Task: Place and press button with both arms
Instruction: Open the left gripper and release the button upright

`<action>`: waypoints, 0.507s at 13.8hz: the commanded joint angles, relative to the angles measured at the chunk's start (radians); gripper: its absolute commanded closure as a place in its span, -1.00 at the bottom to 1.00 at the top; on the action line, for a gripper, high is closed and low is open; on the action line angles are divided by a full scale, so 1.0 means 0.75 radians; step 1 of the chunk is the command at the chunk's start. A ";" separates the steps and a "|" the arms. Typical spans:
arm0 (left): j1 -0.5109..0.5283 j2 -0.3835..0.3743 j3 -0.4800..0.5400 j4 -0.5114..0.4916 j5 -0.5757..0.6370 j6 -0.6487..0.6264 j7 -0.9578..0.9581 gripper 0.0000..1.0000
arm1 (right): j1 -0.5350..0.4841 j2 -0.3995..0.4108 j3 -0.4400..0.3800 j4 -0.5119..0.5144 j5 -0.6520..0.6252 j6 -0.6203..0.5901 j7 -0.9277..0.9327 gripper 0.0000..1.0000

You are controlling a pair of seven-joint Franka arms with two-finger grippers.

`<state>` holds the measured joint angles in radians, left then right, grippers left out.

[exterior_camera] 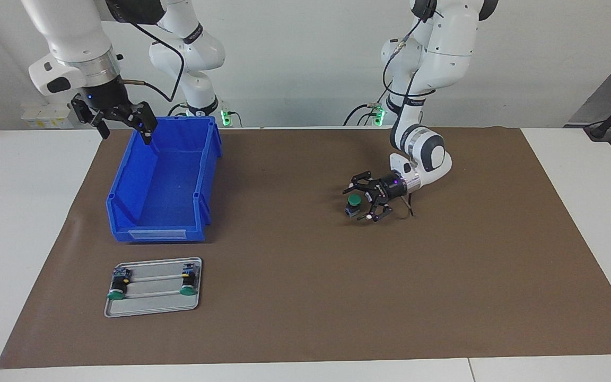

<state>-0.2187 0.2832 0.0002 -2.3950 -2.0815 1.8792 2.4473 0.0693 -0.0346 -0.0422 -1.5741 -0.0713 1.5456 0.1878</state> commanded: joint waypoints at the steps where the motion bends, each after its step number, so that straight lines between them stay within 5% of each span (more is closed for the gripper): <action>1: -0.011 -0.071 0.008 0.017 -0.021 0.073 -0.109 -0.89 | -0.011 -0.034 0.007 -0.037 0.001 0.013 -0.038 -1.00; 7: -0.009 -0.079 0.006 0.223 -0.004 0.200 -0.395 -0.89 | -0.011 -0.034 0.007 -0.037 0.001 0.013 -0.038 -1.00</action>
<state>-0.2179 0.2328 0.0032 -2.2842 -2.0819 1.9699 2.2390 0.0693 -0.0346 -0.0422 -1.5741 -0.0713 1.5456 0.1878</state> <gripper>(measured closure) 0.053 0.000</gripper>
